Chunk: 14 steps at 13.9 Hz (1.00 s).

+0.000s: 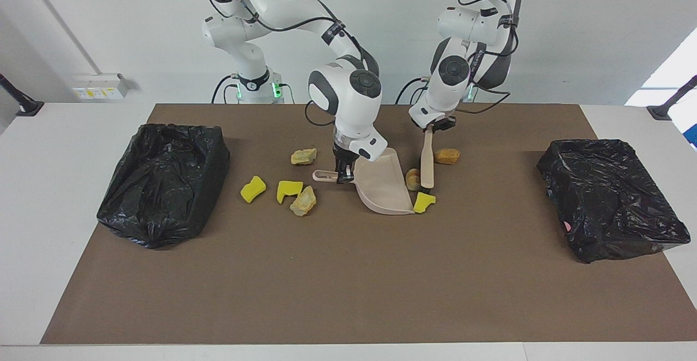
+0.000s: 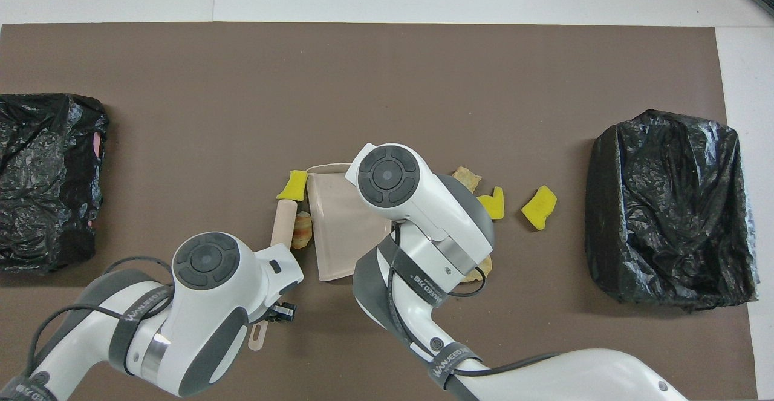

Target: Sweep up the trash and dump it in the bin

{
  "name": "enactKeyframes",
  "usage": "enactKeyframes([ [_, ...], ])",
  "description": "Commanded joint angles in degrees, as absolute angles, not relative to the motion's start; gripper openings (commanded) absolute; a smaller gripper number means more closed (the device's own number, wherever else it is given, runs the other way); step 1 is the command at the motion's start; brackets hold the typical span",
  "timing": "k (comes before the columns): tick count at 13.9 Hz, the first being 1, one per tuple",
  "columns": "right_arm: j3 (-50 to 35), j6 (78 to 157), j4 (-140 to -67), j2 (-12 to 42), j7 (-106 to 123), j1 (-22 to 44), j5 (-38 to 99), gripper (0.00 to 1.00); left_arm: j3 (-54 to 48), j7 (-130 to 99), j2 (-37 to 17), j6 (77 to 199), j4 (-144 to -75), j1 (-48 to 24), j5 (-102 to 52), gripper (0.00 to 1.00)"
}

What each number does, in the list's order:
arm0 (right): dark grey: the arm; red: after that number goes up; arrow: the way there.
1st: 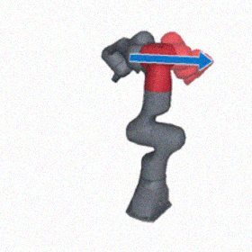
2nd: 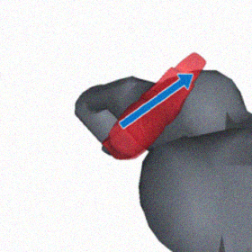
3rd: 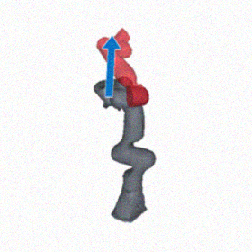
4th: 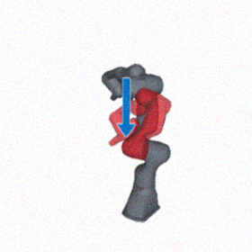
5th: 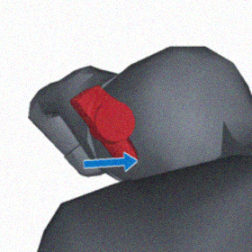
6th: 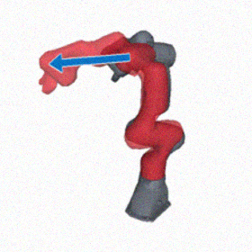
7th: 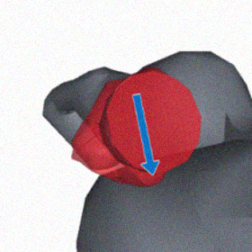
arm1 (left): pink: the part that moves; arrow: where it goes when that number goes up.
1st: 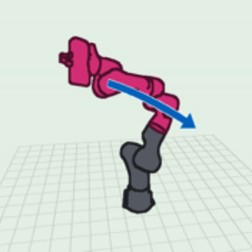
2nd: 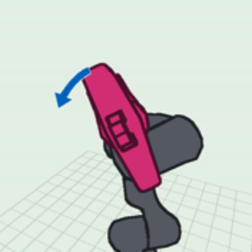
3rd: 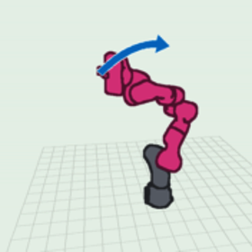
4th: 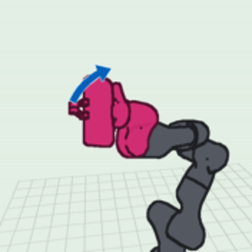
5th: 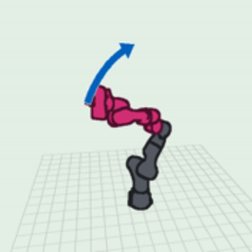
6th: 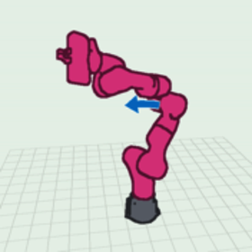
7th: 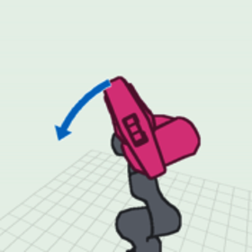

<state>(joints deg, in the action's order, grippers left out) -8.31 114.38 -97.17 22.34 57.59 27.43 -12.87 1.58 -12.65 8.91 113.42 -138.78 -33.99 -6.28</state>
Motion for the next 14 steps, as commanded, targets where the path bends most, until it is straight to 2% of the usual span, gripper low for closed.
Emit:
enactKeyframes([
  [1,-8.6,117.3,-99.7,21.6,55.7,27.5,-12.9,0.0,2.4,-12.1,8.6,115.0,-136.5,-39.2,-12.1,0.0],
  [5,-8.6,117.1,-99.7,21.6,55.8,27.5,-13.0,0.0,2.7,-13.5,8.1,106.8,-130.3,-39.4,-12.5,0.0],
  [9,-8.6,116.8,-99.7,21.6,56.0,27.4,-13.1,0.0,3.1,-27.5,9.6,98.0,-130.0,-38.7,-11.3,0.0],
  [14,-8.6,116.7,-99.7,21.5,56.0,27.5,-13.1,0.0,3.0,-35.9,16.0,85.6,-131.0,-32.6,-3.5,0.0],
])
